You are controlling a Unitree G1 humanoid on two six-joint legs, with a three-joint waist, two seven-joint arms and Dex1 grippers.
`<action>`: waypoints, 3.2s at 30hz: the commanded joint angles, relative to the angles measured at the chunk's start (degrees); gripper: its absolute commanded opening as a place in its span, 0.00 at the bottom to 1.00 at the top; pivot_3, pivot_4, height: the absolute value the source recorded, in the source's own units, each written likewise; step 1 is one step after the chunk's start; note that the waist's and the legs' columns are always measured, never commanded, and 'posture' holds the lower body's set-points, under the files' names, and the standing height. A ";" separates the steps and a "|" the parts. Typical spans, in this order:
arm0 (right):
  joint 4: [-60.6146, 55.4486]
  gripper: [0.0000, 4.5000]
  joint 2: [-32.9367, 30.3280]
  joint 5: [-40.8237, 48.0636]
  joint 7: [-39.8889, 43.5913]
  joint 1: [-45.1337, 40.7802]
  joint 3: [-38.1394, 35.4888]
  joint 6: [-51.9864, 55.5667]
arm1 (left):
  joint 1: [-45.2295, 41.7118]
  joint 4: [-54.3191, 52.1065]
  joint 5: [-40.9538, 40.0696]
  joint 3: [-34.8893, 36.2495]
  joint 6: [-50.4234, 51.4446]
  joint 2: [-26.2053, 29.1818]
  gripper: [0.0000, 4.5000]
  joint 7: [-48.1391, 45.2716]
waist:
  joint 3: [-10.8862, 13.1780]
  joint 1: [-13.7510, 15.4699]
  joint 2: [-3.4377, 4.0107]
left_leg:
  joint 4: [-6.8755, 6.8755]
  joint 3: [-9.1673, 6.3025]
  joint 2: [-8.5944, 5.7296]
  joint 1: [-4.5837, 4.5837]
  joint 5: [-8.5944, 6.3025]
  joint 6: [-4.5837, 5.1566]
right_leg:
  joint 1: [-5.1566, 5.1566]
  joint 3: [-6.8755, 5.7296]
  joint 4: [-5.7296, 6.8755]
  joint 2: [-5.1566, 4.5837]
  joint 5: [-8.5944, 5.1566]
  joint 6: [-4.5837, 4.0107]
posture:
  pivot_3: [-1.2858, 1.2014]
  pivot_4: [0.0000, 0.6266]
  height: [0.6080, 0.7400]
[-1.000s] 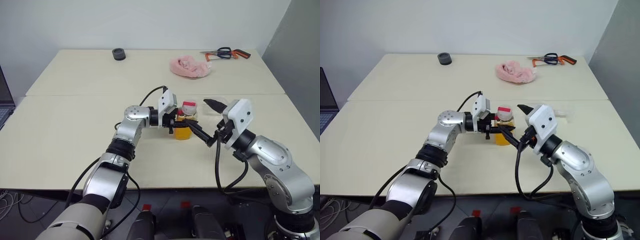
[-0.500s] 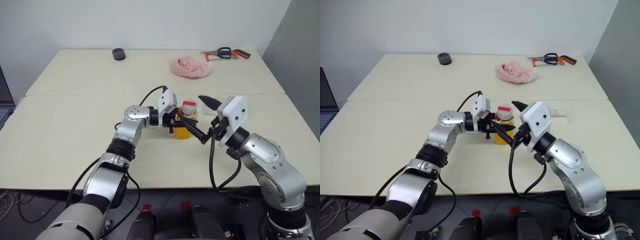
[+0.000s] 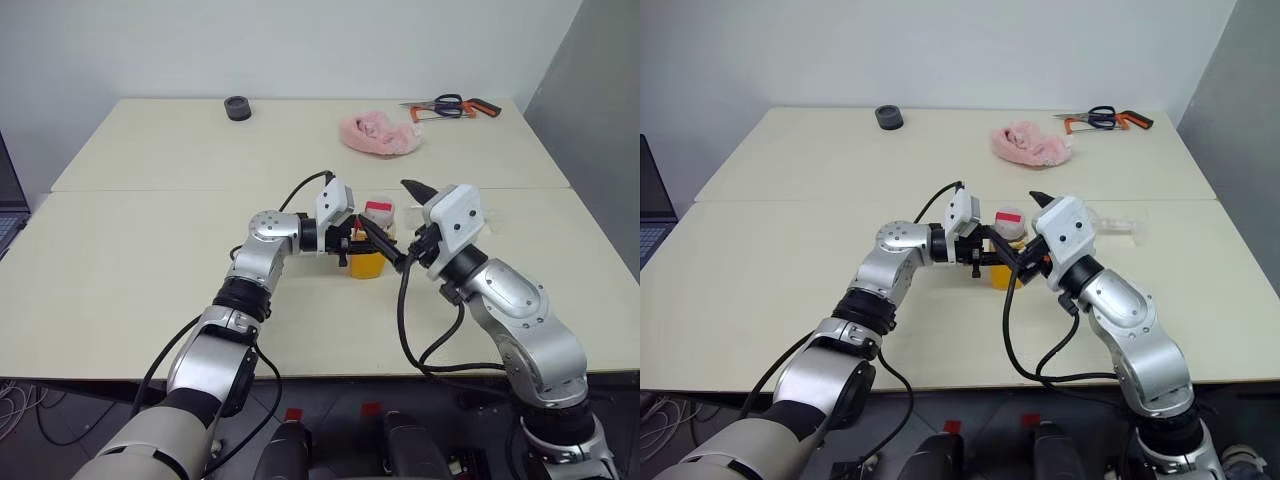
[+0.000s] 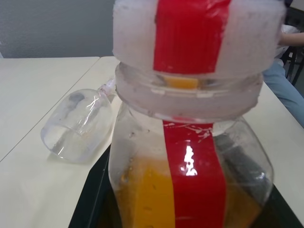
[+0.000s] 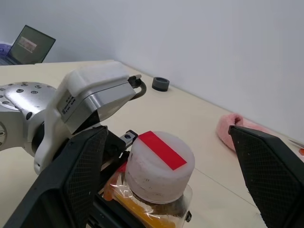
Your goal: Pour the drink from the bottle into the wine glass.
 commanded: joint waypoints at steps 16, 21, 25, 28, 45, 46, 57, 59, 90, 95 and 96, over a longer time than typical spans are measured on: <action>-1.60 0.96 -1.19 -0.53 0.48 1.85 -2.34 -1.69 | -0.91 -2.33 -1.24 1.24 -0.42 0.11 0.38 -0.52 | 0.00 0.00 0.00 | 0.00 0.00 0.00 0.00 0.00 0.00 | 0.00 0.00 0.00 0.00 0.00 0.00 | 0.52 0.24 1.00; -1.71 0.96 -1.20 -0.53 0.33 2.05 -2.71 -1.60 | -0.99 -2.27 -1.23 1.22 -0.44 0.09 0.38 -0.56 | 0.00 0.00 0.00 | 0.00 0.00 0.00 0.00 0.00 0.00 | 0.00 0.00 0.00 0.00 0.00 0.00 | 0.52 0.24 1.00; -1.79 0.96 -1.48 -0.60 0.49 2.42 -2.90 -1.51 | -1.07 -2.20 -1.22 1.22 -0.51 0.07 0.38 -0.60 | 0.00 0.00 0.00 | 0.00 0.00 0.00 0.00 0.00 0.00 | 0.00 0.00 0.00 0.00 0.00 0.00 | 0.52 0.24 1.00; -1.85 0.96 -1.61 -0.55 0.51 2.69 -3.13 -1.50 | -1.12 -2.13 -1.21 1.23 -0.56 0.06 0.38 -0.60 | 0.00 0.00 0.00 | 0.00 0.00 0.00 0.00 0.00 0.00 | 0.00 0.00 0.00 0.00 0.00 0.00 | 0.52 0.24 1.00; -5.22 0.96 -1.36 4.81 2.85 3.71 -3.72 0.45 | -1.23 -1.93 -1.17 1.28 -0.61 0.16 0.38 -0.63 | 0.00 0.00 0.00 | 0.00 0.00 0.00 0.00 0.00 0.00 | 0.00 0.00 0.00 0.00 0.00 0.00 | 0.52 0.24 1.00; -5.50 0.96 -1.37 5.32 2.99 3.72 -3.79 0.79 | -1.23 -1.91 -1.17 1.29 -0.62 0.18 0.38 -0.65 | 0.00 0.00 0.00 | 0.00 0.00 0.00 0.00 0.00 0.00 | 0.00 0.00 0.00 0.00 0.00 0.00 | 0.52 0.24 1.00; -5.62 0.96 -0.20 10.37 1.57 2.99 -6.06 4.81 | -1.58 -1.61 -1.21 1.53 -0.85 -0.02 0.38 -0.14 | 0.00 0.00 0.00 | 0.00 0.00 0.01 0.00 0.00 0.00 | 0.00 0.00 0.01 0.00 0.00 0.00 | 0.52 0.24 1.00; -4.98 0.96 0.54 10.98 1.25 2.28 -6.52 5.41 | -1.54 -1.70 -1.21 1.52 -0.84 -0.09 0.38 -0.03 | 0.00 0.00 0.00 | 0.00 0.00 0.00 0.00 0.00 0.00 | 0.00 0.00 0.01 0.00 0.00 0.00 | 0.52 0.24 1.00; 3.63 0.96 0.80 12.78 3.21 -3.74 -5.43 6.23 | -0.63 -2.58 -0.95 1.73 -1.02 -0.15 0.38 0.02 | 0.00 -0.03 0.00 | 0.00 0.00 0.00 0.00 0.00 0.00 | 0.00 0.00 0.02 0.00 0.00 0.00 | 0.52 0.24 1.00; 3.90 0.90 1.04 12.89 3.06 -3.82 -5.54 5.98 | -0.48 -2.74 -0.95 1.69 -0.98 -0.14 0.38 0.03 | 0.00 -0.03 0.00 | 0.00 0.00 0.00 0.00 0.00 0.00 | 0.00 0.00 0.02 0.00 0.00 0.00 | 0.52 0.24 1.00; 3.95 0.89 1.12 12.97 3.05 -3.84 -5.57 5.95 | -0.41 -2.82 -0.95 1.68 -0.97 -0.12 0.38 0.01 | 0.00 -0.03 0.00 | 0.00 0.00 0.00 0.00 0.00 0.00 | 0.00 0.00 0.02 0.00 0.00 0.00 | 0.52 0.24 1.00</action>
